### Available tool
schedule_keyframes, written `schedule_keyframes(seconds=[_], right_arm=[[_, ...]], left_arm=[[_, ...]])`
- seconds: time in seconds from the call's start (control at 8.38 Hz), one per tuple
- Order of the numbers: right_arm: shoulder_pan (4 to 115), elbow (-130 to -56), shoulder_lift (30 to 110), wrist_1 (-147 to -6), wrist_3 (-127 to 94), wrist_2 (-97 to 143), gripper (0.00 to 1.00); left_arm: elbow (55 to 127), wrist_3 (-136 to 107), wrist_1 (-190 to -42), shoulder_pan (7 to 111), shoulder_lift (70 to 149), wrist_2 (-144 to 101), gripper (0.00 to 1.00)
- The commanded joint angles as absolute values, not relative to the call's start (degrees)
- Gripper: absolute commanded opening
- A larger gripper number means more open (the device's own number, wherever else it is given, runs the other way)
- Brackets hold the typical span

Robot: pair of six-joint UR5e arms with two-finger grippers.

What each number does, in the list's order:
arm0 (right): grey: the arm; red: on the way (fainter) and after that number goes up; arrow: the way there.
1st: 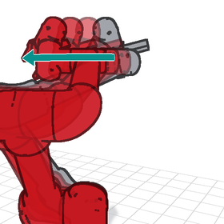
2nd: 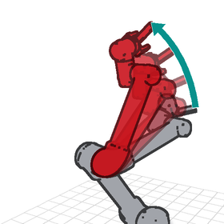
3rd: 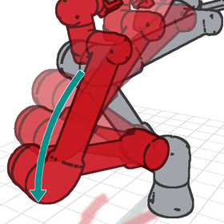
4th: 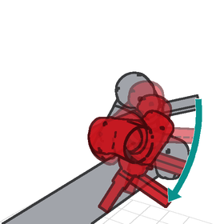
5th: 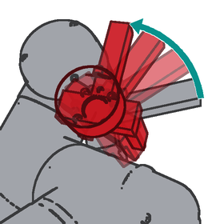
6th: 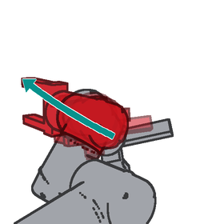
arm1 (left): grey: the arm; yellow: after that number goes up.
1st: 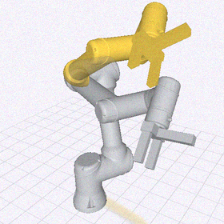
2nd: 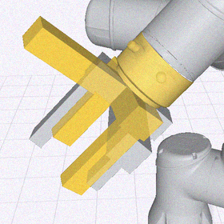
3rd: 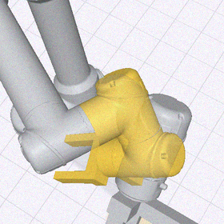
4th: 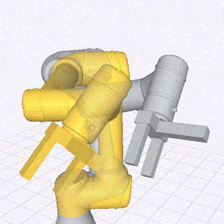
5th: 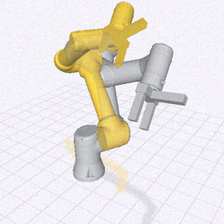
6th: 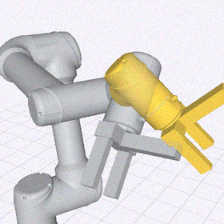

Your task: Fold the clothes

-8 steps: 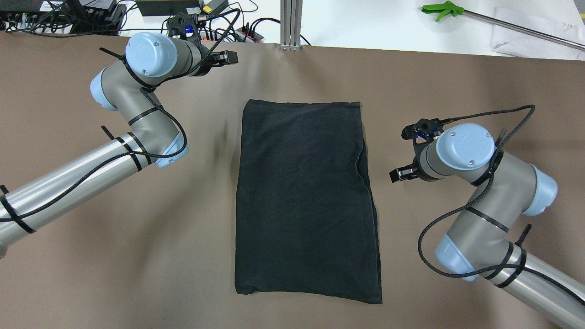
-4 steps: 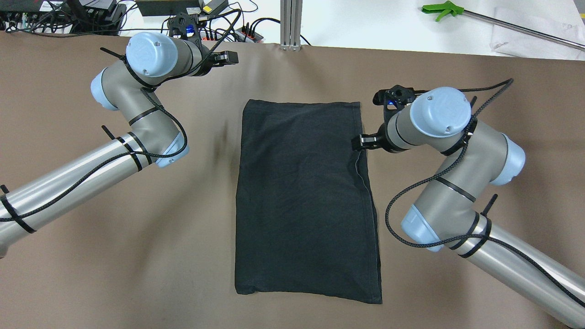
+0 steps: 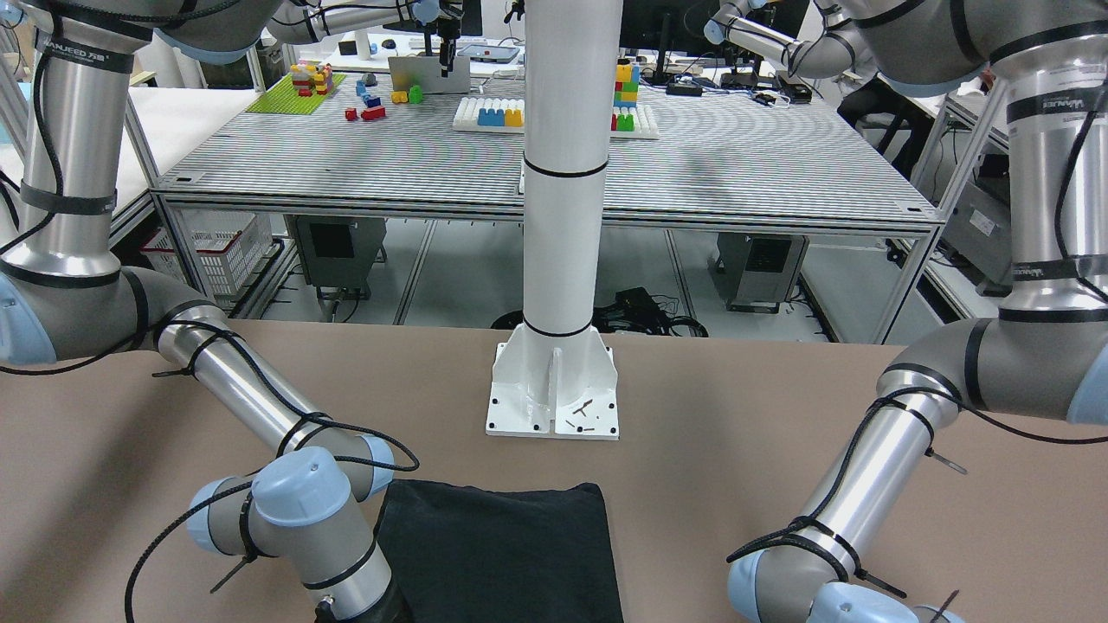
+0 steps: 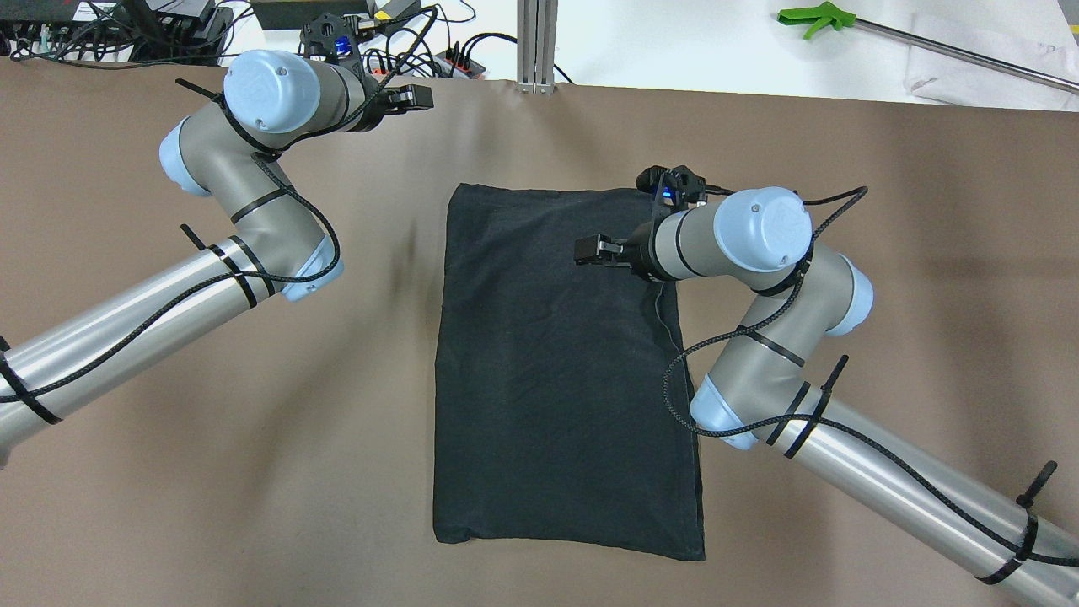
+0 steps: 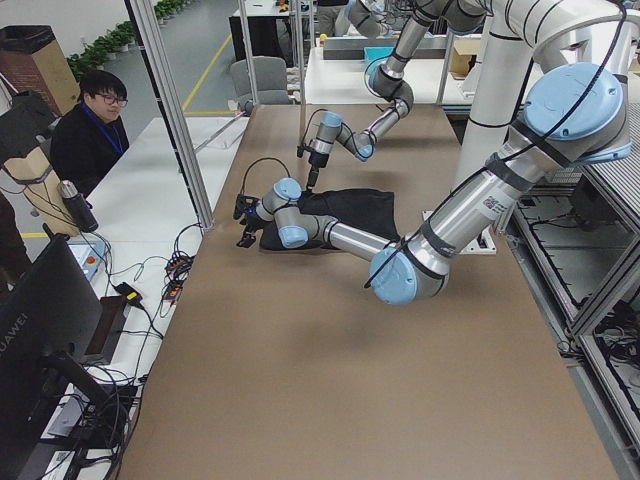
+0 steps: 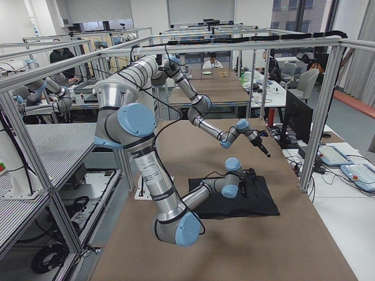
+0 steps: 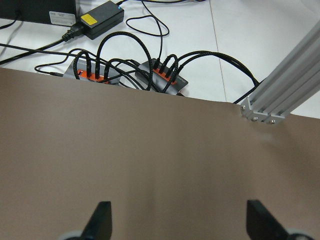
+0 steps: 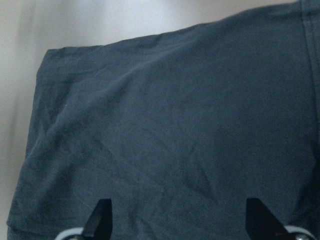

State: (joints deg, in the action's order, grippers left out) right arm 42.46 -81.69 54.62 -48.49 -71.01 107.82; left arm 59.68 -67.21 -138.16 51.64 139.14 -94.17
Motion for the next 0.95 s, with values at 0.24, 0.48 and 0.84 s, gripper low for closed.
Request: schedule_keyframes(seconds=[0.24, 0.48, 0.84], right_arm=[[40.08, -76.99, 59.48, -41.57, -74.18, 108.45, 0.94], [40.43, -77.26, 63.87, -39.74, -73.74, 109.42, 0.94], [43.66, -80.14, 65.39, -37.26, -75.49, 115.20, 0.94]], left_arm=[[59.59, -67.24, -138.16, 52.38, 139.13, -94.13, 0.95], [59.59, -67.32, -138.08, 52.47, 139.65, -94.04, 0.95], [59.59, -67.32, -137.99, 52.47, 139.83, -94.04, 0.95]])
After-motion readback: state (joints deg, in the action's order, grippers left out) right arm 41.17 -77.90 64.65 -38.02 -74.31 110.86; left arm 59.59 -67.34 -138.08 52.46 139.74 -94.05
